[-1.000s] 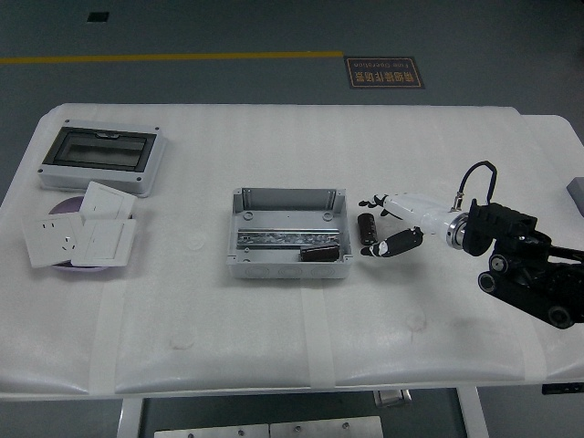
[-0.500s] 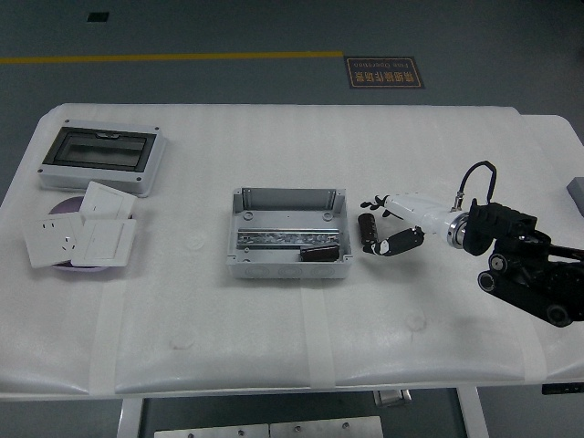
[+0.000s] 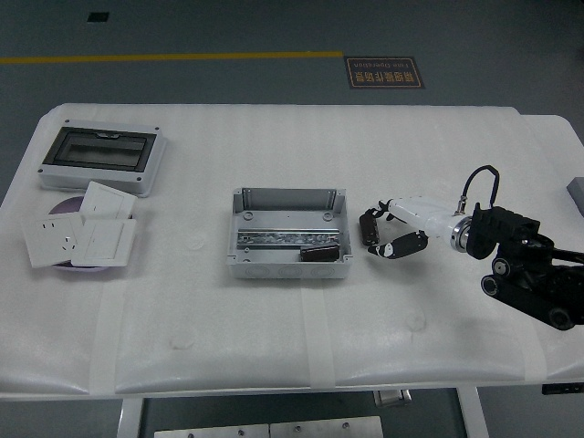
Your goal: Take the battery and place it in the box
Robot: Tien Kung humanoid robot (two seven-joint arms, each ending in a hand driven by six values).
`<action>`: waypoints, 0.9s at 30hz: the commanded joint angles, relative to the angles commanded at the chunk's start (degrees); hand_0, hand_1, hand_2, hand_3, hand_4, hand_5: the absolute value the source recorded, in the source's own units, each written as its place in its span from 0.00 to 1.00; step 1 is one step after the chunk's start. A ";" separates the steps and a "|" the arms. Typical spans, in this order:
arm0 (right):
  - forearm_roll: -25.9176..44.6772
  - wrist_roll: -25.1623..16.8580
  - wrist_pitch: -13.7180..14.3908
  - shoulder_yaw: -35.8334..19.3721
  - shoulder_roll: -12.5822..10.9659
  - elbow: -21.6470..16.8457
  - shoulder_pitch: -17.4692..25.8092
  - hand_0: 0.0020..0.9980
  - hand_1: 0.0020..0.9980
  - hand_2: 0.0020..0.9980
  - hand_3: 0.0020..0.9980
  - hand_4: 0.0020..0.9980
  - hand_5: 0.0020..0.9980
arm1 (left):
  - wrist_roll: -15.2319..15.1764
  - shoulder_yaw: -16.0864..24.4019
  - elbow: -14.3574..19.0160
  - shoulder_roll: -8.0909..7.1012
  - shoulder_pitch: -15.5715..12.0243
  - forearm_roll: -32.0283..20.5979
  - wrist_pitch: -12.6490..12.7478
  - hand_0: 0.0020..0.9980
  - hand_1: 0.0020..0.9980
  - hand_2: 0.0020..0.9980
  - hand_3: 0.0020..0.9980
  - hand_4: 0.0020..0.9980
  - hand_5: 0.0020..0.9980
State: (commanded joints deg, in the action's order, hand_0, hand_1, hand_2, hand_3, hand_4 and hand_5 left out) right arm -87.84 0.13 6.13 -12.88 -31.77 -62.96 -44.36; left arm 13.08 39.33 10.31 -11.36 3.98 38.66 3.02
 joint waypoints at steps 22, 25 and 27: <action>1.38 -0.33 1.01 -7.71 -2.00 -3.40 1.70 0.82 0.70 0.75 0.72 0.24 0.27 | -0.12 0.15 0.00 0.13 -0.05 0.00 0.19 0.65 0.66 0.57 0.64 0.67 0.26; 1.43 -0.07 1.05 -11.38 -2.73 -6.14 2.85 0.82 0.70 0.75 0.72 0.24 0.27 | -0.13 0.22 0.00 0.13 -0.06 0.03 0.21 0.65 0.66 0.57 0.64 0.67 0.26; 1.27 0.20 1.12 -14.32 -2.96 -8.49 4.08 0.81 0.70 0.75 0.72 0.24 0.28 | -0.12 0.33 0.00 0.14 -0.06 0.12 0.22 0.65 0.66 0.57 0.64 0.67 0.26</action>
State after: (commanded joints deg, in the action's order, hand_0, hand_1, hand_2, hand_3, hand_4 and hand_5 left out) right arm -86.58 0.34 7.26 -27.20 -34.73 -71.45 -40.28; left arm 12.96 39.66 10.31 -11.22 3.92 38.78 3.24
